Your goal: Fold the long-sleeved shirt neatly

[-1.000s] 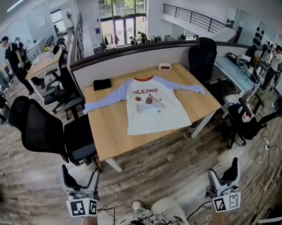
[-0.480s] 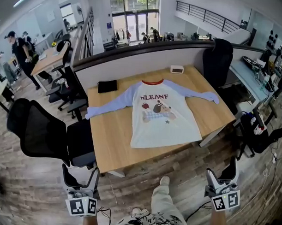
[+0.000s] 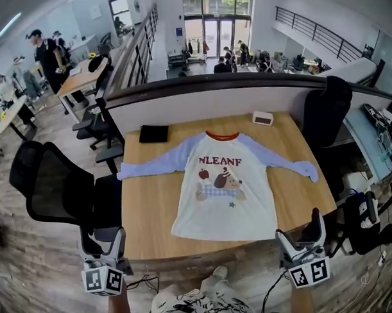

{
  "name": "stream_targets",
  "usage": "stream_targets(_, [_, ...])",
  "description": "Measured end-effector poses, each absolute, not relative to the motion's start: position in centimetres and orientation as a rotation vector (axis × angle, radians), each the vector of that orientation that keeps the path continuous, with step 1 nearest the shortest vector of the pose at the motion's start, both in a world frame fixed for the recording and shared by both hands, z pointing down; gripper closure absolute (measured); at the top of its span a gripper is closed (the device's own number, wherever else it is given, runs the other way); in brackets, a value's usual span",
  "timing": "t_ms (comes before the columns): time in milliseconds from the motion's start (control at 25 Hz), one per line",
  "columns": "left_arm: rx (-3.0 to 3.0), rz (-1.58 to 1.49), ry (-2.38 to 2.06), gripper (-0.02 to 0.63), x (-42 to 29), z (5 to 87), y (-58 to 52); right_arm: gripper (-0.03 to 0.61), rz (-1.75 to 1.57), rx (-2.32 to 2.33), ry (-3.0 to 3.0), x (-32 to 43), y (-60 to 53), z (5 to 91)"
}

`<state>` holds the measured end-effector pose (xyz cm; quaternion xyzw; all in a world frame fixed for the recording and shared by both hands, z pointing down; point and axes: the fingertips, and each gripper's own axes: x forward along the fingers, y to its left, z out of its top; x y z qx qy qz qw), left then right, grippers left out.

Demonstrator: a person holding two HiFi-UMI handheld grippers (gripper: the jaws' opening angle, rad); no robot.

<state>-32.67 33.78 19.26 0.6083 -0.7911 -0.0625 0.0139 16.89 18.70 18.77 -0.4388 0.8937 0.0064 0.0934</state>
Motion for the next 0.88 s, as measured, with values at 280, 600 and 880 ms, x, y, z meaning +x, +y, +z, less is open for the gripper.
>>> stream_targets(280, [1.848,-0.077,-2.487,0.012,-34.8,20.6,29.7,-0.002,0.027,-1.058,2.84,10.0,10.2,21.0])
stream_targets(600, [1.741,-0.184,-2.374,0.014,-43.3,25.5,23.3,-0.002,0.052,-0.813,3.076,-1.5,2.6,25.0])
stream_targets(880, [1.607,-0.313,-2.152,0.039,-53.8,35.6,16.3,0.0,-0.016,-0.593,3.344,-13.1,-4.7,33.7])
